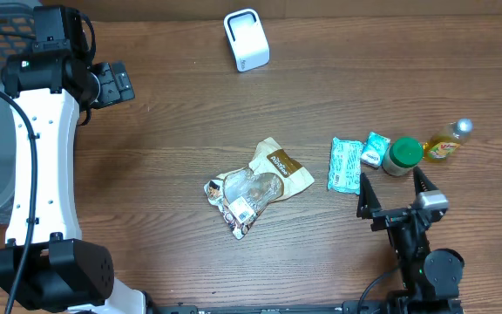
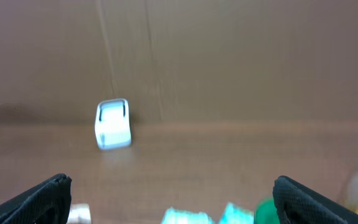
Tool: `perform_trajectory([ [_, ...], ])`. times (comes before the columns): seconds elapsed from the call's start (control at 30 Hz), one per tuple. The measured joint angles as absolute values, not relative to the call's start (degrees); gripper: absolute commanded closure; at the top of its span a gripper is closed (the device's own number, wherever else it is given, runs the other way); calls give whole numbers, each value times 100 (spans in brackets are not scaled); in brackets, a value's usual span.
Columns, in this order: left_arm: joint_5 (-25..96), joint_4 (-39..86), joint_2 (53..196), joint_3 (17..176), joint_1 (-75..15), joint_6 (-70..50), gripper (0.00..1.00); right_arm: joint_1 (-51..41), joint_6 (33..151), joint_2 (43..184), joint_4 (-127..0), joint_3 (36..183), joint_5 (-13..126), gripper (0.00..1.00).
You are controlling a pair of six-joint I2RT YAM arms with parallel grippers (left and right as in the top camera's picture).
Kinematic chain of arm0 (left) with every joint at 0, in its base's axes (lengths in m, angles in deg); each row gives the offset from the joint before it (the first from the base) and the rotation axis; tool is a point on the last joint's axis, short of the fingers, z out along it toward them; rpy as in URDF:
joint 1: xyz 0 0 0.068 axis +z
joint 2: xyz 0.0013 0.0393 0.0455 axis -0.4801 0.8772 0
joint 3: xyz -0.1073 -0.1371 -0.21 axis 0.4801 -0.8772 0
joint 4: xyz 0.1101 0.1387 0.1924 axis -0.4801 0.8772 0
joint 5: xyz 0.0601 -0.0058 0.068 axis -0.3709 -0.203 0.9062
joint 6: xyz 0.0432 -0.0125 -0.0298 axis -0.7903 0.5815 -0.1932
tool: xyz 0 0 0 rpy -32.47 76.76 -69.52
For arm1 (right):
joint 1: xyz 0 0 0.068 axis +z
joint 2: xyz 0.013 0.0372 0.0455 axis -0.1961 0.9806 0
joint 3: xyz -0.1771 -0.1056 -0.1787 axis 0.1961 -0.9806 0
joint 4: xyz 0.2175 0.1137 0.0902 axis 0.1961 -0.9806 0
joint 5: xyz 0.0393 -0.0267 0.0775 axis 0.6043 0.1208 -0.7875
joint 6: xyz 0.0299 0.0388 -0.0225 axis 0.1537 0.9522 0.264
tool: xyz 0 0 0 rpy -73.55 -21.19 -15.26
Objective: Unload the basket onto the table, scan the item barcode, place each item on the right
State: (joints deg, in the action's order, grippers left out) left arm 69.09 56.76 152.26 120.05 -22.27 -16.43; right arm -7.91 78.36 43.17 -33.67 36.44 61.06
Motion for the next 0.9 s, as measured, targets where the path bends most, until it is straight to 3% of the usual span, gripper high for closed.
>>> perform_trajectory([
  [0.9,6909,5676,15226,12005,-2227,-1643,0,-791,7849,4317,-3546,3644,6106,0],
])
